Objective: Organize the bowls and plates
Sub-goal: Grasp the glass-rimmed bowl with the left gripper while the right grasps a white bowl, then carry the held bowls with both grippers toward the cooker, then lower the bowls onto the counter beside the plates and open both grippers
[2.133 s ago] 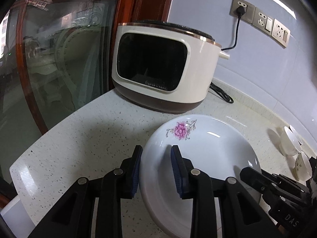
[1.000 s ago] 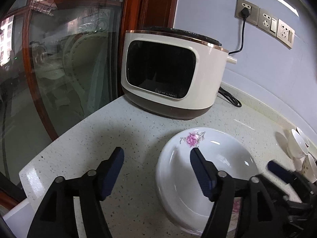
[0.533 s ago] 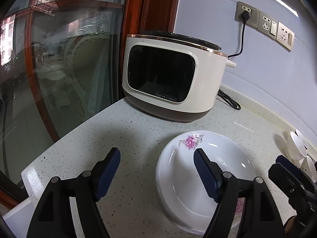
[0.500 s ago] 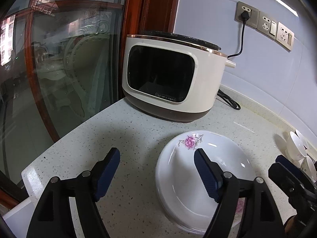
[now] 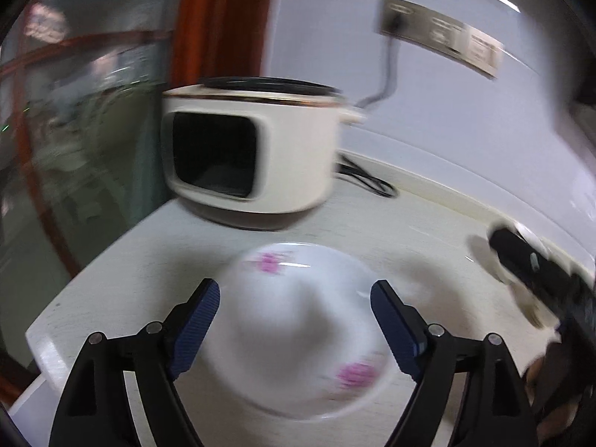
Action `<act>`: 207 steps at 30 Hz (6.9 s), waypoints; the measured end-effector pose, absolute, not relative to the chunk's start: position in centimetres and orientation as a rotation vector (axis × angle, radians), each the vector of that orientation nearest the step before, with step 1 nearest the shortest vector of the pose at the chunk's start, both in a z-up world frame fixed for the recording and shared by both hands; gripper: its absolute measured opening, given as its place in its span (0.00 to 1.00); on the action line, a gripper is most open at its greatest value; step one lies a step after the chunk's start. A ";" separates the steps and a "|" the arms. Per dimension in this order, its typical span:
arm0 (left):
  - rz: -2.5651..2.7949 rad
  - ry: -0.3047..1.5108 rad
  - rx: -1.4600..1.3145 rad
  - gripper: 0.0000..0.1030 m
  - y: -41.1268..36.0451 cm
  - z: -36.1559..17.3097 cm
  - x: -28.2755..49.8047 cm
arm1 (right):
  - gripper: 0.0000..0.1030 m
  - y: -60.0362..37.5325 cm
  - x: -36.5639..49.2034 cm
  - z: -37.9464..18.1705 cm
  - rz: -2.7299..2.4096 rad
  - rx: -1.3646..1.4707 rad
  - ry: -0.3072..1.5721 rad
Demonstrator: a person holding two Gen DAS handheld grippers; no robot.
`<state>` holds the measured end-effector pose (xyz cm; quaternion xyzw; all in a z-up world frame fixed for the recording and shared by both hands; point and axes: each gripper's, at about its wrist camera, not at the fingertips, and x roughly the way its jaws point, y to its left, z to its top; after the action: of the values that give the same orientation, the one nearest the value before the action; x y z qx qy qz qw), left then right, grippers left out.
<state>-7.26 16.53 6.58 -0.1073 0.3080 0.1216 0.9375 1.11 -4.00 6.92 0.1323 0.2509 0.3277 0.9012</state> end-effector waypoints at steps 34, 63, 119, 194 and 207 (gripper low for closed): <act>-0.322 0.980 -0.425 0.82 -10.2 1.7 9.5 | 0.81 -32.2 3.5 4.6 0.003 0.464 0.723; -0.425 0.864 -0.201 0.22 -13.4 1.0 9.3 | 0.24 -29.3 5.4 1.2 0.077 0.402 0.896; -0.093 0.727 -0.392 0.19 2.5 2.5 2.7 | 0.22 -15.4 4.6 -0.2 0.497 0.341 0.925; 0.248 0.474 -0.275 0.89 4.4 5.6 0.1 | 0.67 -15.5 5.0 0.5 0.485 0.662 0.852; 0.224 0.444 -0.167 0.91 2.0 5.9 0.0 | 0.72 -20.4 5.2 1.8 0.357 0.775 0.747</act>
<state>0.02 1.99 5.95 -0.0828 0.2195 0.1110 0.9657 5.19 -20.39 1.77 0.3670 0.3539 0.1691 0.8435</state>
